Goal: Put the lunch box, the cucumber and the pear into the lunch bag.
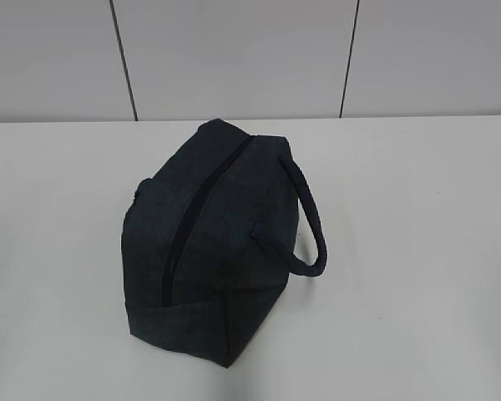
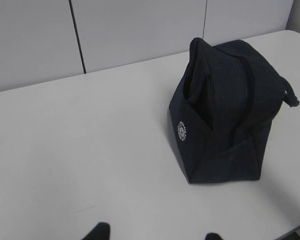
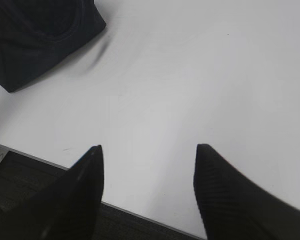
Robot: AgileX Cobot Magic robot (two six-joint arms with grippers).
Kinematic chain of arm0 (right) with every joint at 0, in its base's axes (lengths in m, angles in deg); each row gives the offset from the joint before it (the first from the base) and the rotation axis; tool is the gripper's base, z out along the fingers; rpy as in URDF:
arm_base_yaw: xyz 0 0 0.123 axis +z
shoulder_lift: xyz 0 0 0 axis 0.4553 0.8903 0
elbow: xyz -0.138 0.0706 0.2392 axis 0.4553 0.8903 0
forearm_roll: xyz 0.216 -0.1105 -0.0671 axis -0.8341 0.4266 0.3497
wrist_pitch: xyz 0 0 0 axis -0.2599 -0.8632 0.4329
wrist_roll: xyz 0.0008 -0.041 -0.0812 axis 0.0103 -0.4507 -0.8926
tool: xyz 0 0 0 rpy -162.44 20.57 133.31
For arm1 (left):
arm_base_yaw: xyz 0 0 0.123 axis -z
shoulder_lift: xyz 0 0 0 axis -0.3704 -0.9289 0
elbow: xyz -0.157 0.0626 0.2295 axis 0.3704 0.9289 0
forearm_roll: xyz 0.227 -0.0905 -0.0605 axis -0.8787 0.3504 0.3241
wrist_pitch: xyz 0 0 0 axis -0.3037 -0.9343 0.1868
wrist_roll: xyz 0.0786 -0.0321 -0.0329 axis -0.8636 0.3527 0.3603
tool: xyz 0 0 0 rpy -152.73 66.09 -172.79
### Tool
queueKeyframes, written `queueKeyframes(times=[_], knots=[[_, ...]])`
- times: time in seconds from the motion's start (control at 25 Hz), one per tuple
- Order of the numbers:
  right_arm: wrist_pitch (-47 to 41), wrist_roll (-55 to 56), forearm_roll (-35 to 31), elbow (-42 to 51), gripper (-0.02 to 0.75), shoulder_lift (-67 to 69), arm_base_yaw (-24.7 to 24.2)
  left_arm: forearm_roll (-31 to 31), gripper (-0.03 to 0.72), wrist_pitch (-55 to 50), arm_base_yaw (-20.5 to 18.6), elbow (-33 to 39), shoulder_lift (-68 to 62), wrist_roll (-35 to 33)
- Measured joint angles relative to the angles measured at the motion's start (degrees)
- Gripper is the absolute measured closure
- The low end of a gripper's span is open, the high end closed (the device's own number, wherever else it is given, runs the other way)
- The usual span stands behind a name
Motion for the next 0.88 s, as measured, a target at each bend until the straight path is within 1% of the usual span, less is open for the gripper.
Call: queueKeyframes(times=[0.08, 0.16, 0.2, 0.28, 0.32, 0.36, 0.4, 0.48, 0.52, 0.88], knots=[[0.0, 0.1, 0.0, 0.0, 0.293, 0.0, 0.0, 0.0, 0.346, 0.06, -0.06, 0.0, 0.13, 0.0], [0.0, 0.1, 0.0, 0.0, 0.293, -0.11, -0.55, 0.06, 0.347, 0.05, -1.12, 0.0, 0.5, 0.0], [0.0, 0.1, 0.0, 0.0, 0.293, -0.11, -2.09, 0.06, 0.348, -0.01, -2.56, 0.0, 0.61, 0.0], [0.0, 0.1, 0.0, 0.0, 0.293, -0.11, -6.26, 0.06, 0.347, 0.05, -6.85, 0.0, 0.69, 0.0], [0.0, 0.1, 0.0, 0.0, 0.293, -0.11, -6.26, 0.06, 0.347, 0.05, -8.99, 0.0, 0.69, 0.0], [0.0, 0.1, 0.0, 0.0, 0.293, -0.11, -11.31, 0.06, 0.347, 0.05, -11.62, 0.0, 0.69, 0.0], [0.0, 0.1, 0.0, 0.0, 0.293, -0.11, -13.07, 0.06, 0.347, 0.05, -14.16, 0.0, 0.69, 0.0], [0.0, 0.1, 0.0, 0.0, 0.293, -0.11, -15.65, 0.06, 0.347, 0.05, -17.7, 0.0, 0.71, 0.0], [0.0, 0.1, 0.0, 0.0, 0.293, -0.11, -16.19, 0.06, 0.347, 0.05, -18.66, 0.0, 0.71, 0.0], [0.0, 0.1, 0.0, 0.0, 0.294, -0.11, -16.43, 0.0, 0.365, 0.05, -19.01, 0.0, 0.71, 0.0]])
